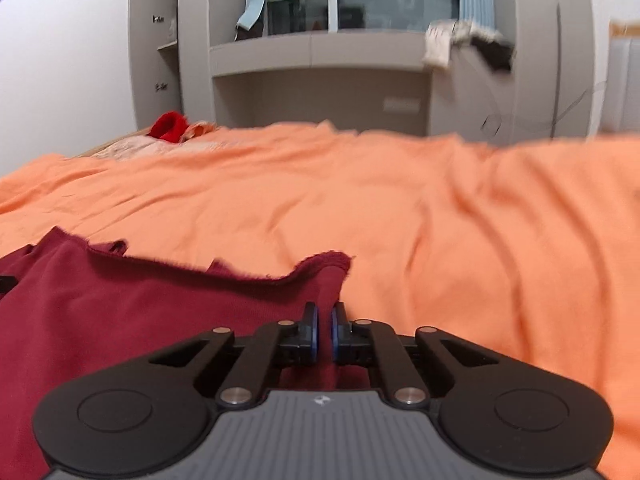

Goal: Fold small clothes

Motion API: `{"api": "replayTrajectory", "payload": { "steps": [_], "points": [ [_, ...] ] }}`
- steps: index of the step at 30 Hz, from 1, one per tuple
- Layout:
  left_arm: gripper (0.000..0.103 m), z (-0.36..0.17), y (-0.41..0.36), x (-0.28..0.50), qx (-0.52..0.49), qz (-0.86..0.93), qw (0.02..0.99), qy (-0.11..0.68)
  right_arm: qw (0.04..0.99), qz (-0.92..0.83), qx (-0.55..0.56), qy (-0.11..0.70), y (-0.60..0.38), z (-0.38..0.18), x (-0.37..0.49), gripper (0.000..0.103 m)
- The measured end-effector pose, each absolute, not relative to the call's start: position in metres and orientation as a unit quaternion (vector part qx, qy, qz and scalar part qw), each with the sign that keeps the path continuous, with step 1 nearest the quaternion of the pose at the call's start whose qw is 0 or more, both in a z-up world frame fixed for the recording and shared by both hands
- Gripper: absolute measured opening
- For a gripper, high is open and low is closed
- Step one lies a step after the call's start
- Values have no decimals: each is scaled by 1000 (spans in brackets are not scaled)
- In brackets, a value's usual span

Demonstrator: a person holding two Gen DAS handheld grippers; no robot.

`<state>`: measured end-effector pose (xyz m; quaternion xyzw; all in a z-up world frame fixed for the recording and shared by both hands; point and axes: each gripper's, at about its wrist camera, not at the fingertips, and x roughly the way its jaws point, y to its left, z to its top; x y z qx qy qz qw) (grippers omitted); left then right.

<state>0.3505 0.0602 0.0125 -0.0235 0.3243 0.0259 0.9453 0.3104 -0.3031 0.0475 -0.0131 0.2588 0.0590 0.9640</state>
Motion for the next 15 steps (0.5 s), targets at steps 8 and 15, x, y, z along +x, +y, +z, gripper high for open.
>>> {"api": "replayTrajectory", "payload": {
  "steps": [8, 15],
  "points": [
    [98, 11, 62, 350, -20, 26, 946, 322, 960, 38, -19, 276, -308, 31, 314, 8],
    [99, 11, 62, 347, -24, 24, 948, 317, 964, 42, -1, 263, -322, 41, 297, 47]
  ]
}}
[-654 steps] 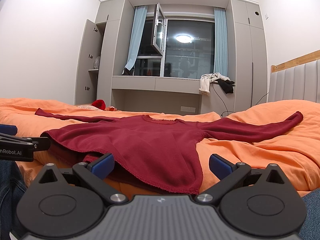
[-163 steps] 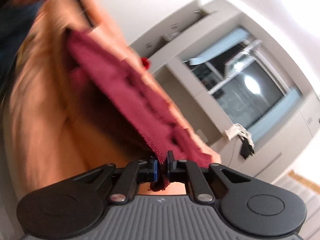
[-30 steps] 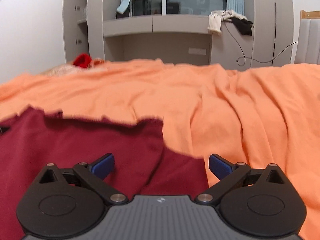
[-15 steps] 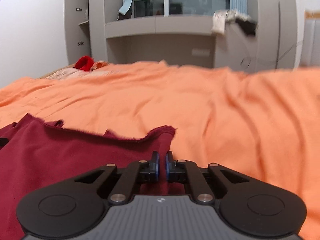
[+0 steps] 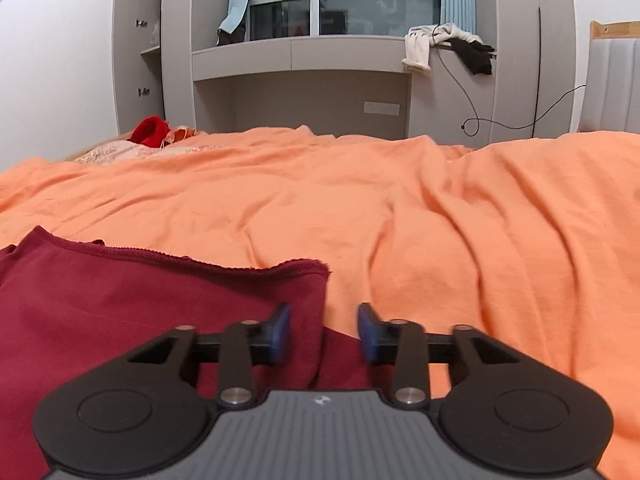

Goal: Fold small clothes

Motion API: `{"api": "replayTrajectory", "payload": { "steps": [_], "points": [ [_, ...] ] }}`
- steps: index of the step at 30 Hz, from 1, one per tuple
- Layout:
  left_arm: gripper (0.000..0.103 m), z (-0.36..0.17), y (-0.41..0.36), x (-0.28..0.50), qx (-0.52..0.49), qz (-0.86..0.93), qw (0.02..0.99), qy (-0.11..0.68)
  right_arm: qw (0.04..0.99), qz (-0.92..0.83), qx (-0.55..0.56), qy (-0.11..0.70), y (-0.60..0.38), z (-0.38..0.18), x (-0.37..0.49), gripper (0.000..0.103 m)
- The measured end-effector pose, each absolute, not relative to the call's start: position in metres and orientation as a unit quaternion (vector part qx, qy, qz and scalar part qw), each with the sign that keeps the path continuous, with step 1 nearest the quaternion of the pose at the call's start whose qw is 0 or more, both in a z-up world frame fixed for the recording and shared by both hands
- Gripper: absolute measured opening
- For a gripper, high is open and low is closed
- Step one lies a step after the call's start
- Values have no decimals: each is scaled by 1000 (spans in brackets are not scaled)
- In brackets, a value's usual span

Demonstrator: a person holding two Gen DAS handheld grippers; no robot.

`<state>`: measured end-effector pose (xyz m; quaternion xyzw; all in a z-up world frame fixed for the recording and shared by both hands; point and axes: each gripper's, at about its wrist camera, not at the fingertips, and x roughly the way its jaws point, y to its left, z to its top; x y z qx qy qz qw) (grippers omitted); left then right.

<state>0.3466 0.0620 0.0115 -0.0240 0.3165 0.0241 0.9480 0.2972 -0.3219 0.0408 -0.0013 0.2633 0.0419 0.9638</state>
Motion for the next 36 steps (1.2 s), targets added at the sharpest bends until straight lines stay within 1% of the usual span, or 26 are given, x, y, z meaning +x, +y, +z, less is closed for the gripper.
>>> {"api": "replayTrajectory", "payload": {
  "steps": [1, 3, 4, 8, 10, 12, 16, 20, 24, 28, 32, 36],
  "points": [
    [99, 12, 62, 346, -24, 24, 948, 316, 963, 42, 0, 264, -325, 42, 294, 50],
    [100, 11, 62, 345, -22, 26, 948, 316, 962, 43, 7, 270, -333, 44, 284, 66],
    [100, 11, 62, 345, -20, 26, 948, 316, 962, 45, 11, 270, -336, 45, 277, 68],
    [101, 12, 60, 345, -16, 29, 948, 316, 963, 65, 8, 261, -340, 49, 245, 87],
    [101, 12, 59, 345, -14, 31, 948, 317, 963, 79, -7, 257, -334, 48, 230, 92],
    [102, 12, 58, 345, -11, 33, 948, 317, 961, 92, -34, 258, -324, 44, 218, 99],
    [102, 12, 54, 345, -4, 38, 948, 316, 957, 82, -101, 261, -305, 33, 213, 102],
    [102, 13, 54, 343, -3, 40, 949, 314, 955, 80, -87, 271, -307, 30, 218, 103],
    [102, 17, 61, 336, -25, 37, 952, 303, 957, 76, -76, 269, -310, 35, 216, 103],
    [102, 32, 71, 315, -66, 19, 964, 258, 973, 53, -69, 214, -311, 51, 205, 103],
    [102, 43, 78, 287, -89, 26, 970, 224, 986, 50, -14, 160, -307, 70, 195, 103],
    [102, 47, 81, 258, -111, 37, 969, 218, 987, 63, 47, 138, -298, 79, 189, 103]
  ]
}}
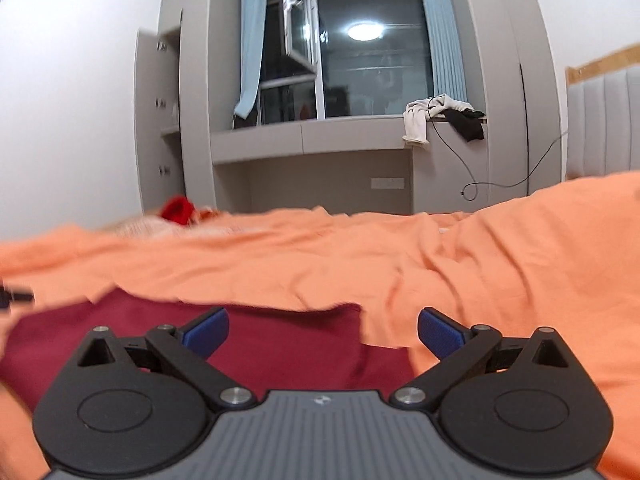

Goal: Fold small clothes

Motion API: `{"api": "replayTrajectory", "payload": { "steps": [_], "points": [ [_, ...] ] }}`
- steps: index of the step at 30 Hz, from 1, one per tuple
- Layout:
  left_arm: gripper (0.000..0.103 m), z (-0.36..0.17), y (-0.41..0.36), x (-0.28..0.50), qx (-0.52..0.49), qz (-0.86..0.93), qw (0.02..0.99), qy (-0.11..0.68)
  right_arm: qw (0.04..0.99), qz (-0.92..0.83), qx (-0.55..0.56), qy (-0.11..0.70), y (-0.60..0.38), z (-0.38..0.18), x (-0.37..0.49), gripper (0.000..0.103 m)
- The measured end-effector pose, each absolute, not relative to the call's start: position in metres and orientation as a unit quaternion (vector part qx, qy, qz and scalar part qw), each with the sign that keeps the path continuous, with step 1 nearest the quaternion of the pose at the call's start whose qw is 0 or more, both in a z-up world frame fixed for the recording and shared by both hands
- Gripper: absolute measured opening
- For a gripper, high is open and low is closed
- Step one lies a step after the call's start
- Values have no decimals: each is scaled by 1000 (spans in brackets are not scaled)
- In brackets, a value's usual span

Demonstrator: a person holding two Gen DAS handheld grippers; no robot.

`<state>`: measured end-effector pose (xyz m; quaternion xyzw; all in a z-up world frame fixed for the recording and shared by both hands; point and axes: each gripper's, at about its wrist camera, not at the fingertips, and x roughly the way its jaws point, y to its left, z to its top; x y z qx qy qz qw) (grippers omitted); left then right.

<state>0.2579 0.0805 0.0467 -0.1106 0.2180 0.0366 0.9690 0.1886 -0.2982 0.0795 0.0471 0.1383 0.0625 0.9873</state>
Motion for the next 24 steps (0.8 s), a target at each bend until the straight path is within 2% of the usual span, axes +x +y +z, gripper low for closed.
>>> {"api": "replayTrajectory", "payload": {
  "steps": [10, 18, 24],
  "points": [
    [102, 44, 70, 201, -167, -68, 954, 238, 983, 91, 44, 154, -257, 72, 188, 103],
    [102, 11, 61, 201, -267, -180, 888, 329, 978, 106, 7, 180, -220, 54, 193, 103],
    [102, -2, 62, 211, -285, -167, 890, 314, 976, 112, -10, 186, -205, 44, 189, 103]
  ]
}}
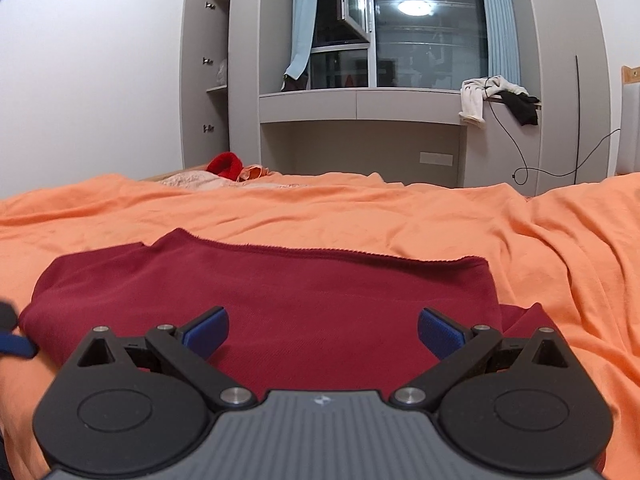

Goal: Fold small clothes

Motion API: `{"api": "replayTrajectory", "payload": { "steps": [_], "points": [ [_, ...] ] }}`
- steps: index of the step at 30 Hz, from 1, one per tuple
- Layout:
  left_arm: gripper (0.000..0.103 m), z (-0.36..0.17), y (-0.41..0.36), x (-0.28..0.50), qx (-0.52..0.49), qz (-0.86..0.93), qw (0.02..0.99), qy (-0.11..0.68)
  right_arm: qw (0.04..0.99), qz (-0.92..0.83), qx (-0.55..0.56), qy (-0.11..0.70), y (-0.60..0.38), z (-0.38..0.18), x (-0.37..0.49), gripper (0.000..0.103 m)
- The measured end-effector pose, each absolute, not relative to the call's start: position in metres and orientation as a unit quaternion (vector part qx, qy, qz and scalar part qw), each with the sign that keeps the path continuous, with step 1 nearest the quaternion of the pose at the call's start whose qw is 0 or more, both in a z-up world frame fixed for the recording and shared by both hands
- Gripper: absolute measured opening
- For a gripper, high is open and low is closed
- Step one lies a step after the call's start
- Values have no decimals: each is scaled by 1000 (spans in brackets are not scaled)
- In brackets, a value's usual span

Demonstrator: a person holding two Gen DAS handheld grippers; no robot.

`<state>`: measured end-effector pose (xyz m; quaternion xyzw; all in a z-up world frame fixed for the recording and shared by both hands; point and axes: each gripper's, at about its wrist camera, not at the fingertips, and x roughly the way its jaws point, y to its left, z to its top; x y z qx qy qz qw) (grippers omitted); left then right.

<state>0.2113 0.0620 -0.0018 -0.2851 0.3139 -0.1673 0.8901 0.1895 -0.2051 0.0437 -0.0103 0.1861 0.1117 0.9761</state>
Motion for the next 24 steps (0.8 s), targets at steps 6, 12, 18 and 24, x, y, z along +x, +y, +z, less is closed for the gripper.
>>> {"api": "replayTrajectory", "payload": {
  "steps": [6, 12, 18, 24],
  "points": [
    [102, -1, 59, 229, -293, -126, 898, 303, 973, 118, -3, 197, -201, 44, 192, 103],
    [102, -1, 53, 258, -299, -88, 908, 281, 963, 88, 32, 252, -196, 35, 201, 103],
    [102, -6, 66, 292, -333, -94, 902, 259, 968, 72, 37, 237, -192, 38, 197, 103],
    [102, -7, 66, 286, -334, -107, 901, 255, 970, 82, 0, 231, -169, 40, 196, 103]
  ]
}}
